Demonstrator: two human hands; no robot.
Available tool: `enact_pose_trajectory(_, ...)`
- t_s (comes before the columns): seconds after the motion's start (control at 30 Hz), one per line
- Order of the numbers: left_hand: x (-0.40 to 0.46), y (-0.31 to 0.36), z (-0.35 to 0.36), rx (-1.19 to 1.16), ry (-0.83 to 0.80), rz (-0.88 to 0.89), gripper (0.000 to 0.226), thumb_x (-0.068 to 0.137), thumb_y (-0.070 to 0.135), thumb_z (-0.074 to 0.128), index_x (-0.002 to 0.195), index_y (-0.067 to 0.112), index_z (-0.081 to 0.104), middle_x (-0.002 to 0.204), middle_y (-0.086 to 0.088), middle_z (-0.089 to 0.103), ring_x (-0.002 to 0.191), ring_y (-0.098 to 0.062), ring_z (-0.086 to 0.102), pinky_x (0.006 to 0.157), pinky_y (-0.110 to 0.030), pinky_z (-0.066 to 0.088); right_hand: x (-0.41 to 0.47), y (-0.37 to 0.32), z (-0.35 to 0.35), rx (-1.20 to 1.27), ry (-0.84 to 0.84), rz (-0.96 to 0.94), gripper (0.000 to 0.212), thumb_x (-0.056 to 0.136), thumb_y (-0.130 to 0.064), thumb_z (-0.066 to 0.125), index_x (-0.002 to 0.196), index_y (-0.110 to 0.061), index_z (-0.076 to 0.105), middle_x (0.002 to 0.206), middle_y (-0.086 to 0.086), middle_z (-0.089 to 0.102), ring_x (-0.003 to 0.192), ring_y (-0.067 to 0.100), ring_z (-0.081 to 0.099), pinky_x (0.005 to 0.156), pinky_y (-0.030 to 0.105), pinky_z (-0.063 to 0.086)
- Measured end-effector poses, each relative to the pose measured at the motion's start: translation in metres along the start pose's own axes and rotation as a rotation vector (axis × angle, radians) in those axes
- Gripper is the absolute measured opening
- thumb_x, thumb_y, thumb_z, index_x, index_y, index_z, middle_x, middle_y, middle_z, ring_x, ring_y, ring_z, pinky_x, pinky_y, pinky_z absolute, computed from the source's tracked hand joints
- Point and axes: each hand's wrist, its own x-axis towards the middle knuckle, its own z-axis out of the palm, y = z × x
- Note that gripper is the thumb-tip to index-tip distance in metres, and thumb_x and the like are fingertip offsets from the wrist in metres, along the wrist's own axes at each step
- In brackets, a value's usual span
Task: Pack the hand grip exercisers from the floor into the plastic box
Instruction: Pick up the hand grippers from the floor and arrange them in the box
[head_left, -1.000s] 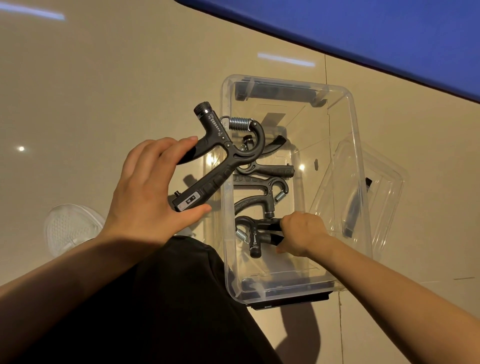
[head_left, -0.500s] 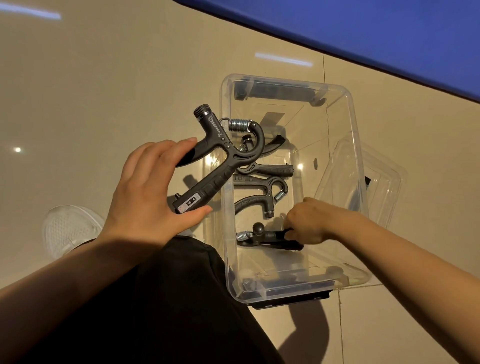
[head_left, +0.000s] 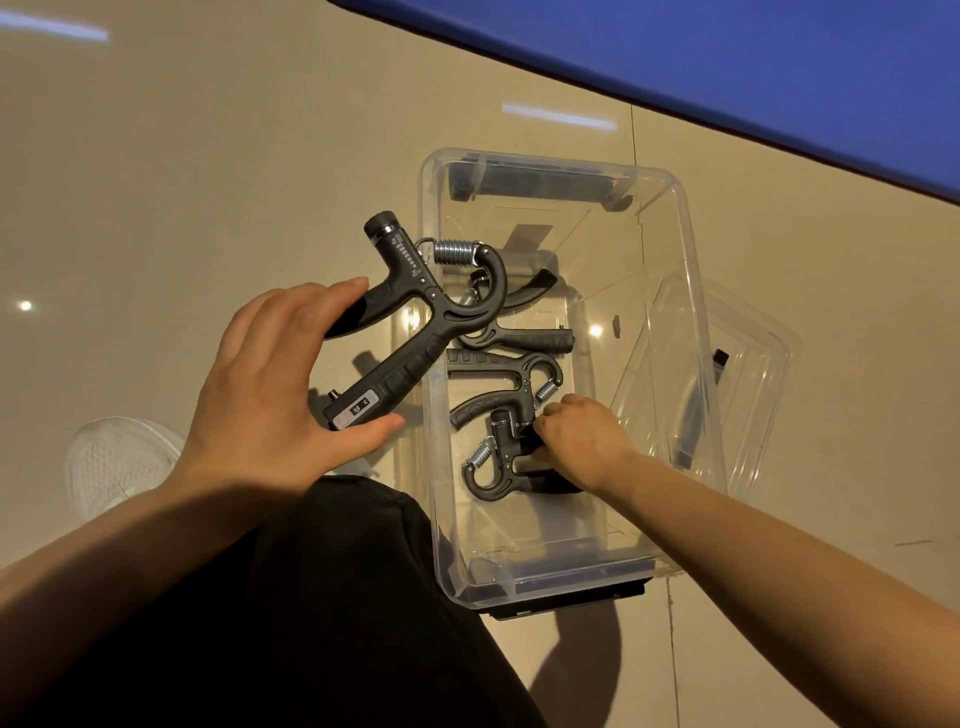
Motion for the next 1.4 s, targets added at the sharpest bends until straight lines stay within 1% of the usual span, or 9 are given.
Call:
enact_pose_trajectory(0.1, 0.000, 0.001, 0.000, -0.017, 0.002, -0.014, 0.088, 0.063, 0.059, 0.059, 0.139, 0.020, 0.037, 0.131, -0.005, 0.047, 0.120, -0.022, 0.039, 0.098, -0.025, 0.025, 0.004, -0.002, 0.001, 0.070, 0.004, 0.093, 0.038, 0.090, -0.046, 0.053, 0.103, -0.012, 0.063, 0.104, 0.004, 0.063, 0.098, 0.023, 0.055, 0.078, 0.031, 0.039)
enact_pose_trajectory(0.3, -0.001, 0.001, 0.000, -0.030, 0.004, -0.022, 0.089, 0.062, 0.059, 0.060, 0.139, 0.022, 0.036, 0.131, -0.002, 0.046, 0.119, -0.020, 0.039, 0.097, -0.023, 0.024, -0.001, -0.002, 0.003, 0.169, 0.089, 0.190, 0.047, 0.086, -0.049, 0.058, 0.115, -0.013, 0.054, 0.113, 0.005, 0.058, 0.104, 0.024, 0.055, 0.087, 0.033, 0.038)
enact_pose_trajectory(0.5, -0.001, 0.000, -0.001, -0.040, 0.001, -0.012, 0.088, 0.063, 0.057, 0.062, 0.139, 0.022, 0.036, 0.130, -0.001, 0.047, 0.119, -0.020, 0.039, 0.098, -0.003, 0.013, -0.002, -0.001, 0.001, 0.070, 0.077, 0.264, 0.023, 0.089, -0.038, 0.055, 0.101, -0.021, 0.065, 0.096, -0.003, 0.066, 0.100, 0.021, 0.052, 0.076, 0.033, 0.028)
enact_pose_trajectory(0.6, -0.001, -0.001, 0.000, -0.039, 0.000, -0.004, 0.088, 0.063, 0.056, 0.063, 0.139, 0.021, 0.037, 0.130, -0.001, 0.047, 0.120, -0.021, 0.040, 0.099, -0.008, 0.017, 0.000, -0.001, 0.002, 0.028, 0.056, 0.256, 0.019, 0.089, -0.036, 0.057, 0.102, -0.024, 0.065, 0.097, -0.004, 0.067, 0.103, 0.020, 0.050, 0.075, 0.032, 0.028)
enact_pose_trajectory(0.77, 0.002, 0.001, 0.000, -0.039, -0.009, -0.037, 0.086, 0.060, 0.060, 0.060, 0.134, 0.021, 0.041, 0.128, 0.000, 0.050, 0.117, -0.020, 0.042, 0.094, -0.026, 0.028, 0.001, -0.001, -0.003, -0.033, 0.067, 0.208, 0.035, 0.090, -0.046, 0.052, 0.109, -0.018, 0.060, 0.105, 0.001, 0.063, 0.107, 0.023, 0.048, 0.087, 0.033, 0.033)
enact_pose_trajectory(1.0, 0.000, 0.002, 0.000, -0.058, 0.005, -0.047, 0.086, 0.058, 0.060, 0.063, 0.133, 0.022, 0.041, 0.125, 0.001, 0.052, 0.112, -0.015, 0.044, 0.091, -0.028, 0.031, 0.003, -0.003, -0.008, -0.010, 0.016, 0.242, 0.042, 0.089, -0.049, 0.052, 0.115, -0.017, 0.057, 0.113, 0.003, 0.060, 0.111, 0.025, 0.048, 0.089, 0.035, 0.034)
enact_pose_trajectory(1.13, -0.003, 0.009, 0.002, -0.102, 0.030, -0.152, 0.097, 0.053, 0.045, 0.087, 0.135, 0.029, 0.037, 0.123, 0.005, 0.052, 0.108, -0.010, 0.047, 0.088, -0.028, 0.033, 0.007, -0.013, -0.017, -0.146, 0.029, 0.147, 0.025, 0.091, -0.030, 0.053, 0.112, -0.018, 0.058, 0.111, 0.003, 0.061, 0.107, 0.024, 0.049, 0.090, 0.037, 0.033)
enact_pose_trajectory(1.2, -0.004, 0.009, 0.002, -0.085, 0.038, -0.144, 0.096, 0.053, 0.037, 0.088, 0.135, 0.028, 0.039, 0.123, 0.003, 0.054, 0.106, -0.007, 0.046, 0.086, -0.028, 0.033, 0.009, -0.012, -0.026, -0.121, 0.017, 0.153, 0.023, 0.091, -0.027, 0.051, 0.111, -0.019, 0.059, 0.112, 0.002, 0.062, 0.108, 0.024, 0.050, 0.093, 0.037, 0.032)
enact_pose_trajectory(1.4, -0.003, 0.009, 0.003, -0.062, 0.049, -0.134, 0.093, 0.053, 0.037, 0.086, 0.134, 0.025, 0.041, 0.121, 0.004, 0.053, 0.103, 0.000, 0.040, 0.086, -0.027, 0.033, 0.048, 0.019, -0.061, 0.107, 0.321, 0.292, 0.023, 0.093, -0.026, 0.047, 0.108, -0.015, 0.061, 0.111, 0.004, 0.061, 0.110, 0.026, 0.049, 0.091, 0.037, 0.034)
